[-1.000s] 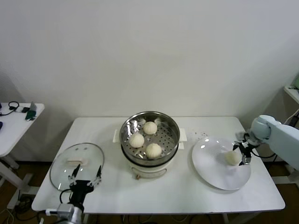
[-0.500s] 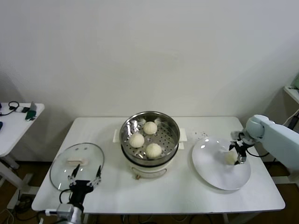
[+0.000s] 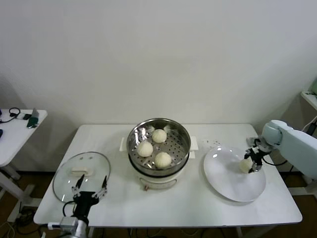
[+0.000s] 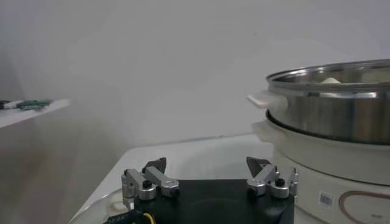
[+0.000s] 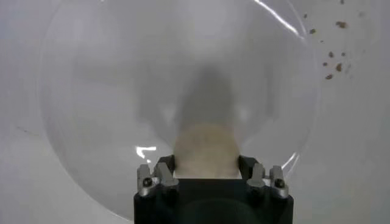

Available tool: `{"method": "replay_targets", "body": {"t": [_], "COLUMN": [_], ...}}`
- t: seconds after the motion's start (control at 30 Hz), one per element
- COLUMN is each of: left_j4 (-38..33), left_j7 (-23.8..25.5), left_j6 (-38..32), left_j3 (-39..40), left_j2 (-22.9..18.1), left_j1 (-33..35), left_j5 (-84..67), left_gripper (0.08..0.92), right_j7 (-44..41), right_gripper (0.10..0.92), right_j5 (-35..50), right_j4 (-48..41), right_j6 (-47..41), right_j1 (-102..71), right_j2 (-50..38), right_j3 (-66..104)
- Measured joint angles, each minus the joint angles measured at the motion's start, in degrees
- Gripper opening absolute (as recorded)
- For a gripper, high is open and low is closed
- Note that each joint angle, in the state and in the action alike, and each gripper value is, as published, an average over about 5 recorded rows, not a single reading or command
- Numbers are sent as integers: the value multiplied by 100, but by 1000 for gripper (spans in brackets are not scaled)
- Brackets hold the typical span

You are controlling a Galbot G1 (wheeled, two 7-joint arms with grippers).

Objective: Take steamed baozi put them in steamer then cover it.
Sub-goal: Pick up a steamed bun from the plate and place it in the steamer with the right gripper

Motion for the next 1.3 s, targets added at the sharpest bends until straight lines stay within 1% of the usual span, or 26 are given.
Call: {"method": "replay_targets", "body": {"t": [0.17,0.37,0.6,0.83,1.07,1.3], "left_j4": [-63,-142,-279,-426,-537,-598], "left_j7": [42,107,165,185,195,231], "left_j6": [5,-3,-24,-33,-48,-57], "left_j3": [30,80,155,240,269,230], "left_j2": [-15,-17,-52,-96,-114,-109], "left_j1": [13,28,80,86,123,162], "left_j5": [-6,-7,17,36,35,0], "left_gripper": [823,823,823,823,823,823], "right_j7": [14,34,31,113,307,492], "right_gripper": [679,680,695,693,689,687], "right_j5": [640,1748,3225,4413,5197,5541], "right_j4": [142,340,472,637,708,666], "right_j6": [-180,-367,-538,-755,-976,-1130], "right_j1": [664,1879,3281,4122,4391,4331], "right_j2": [59,318,951,1728,2516,3130], "right_j3": [-670,-1899,-3243,-3973,-4309,-4521]}}
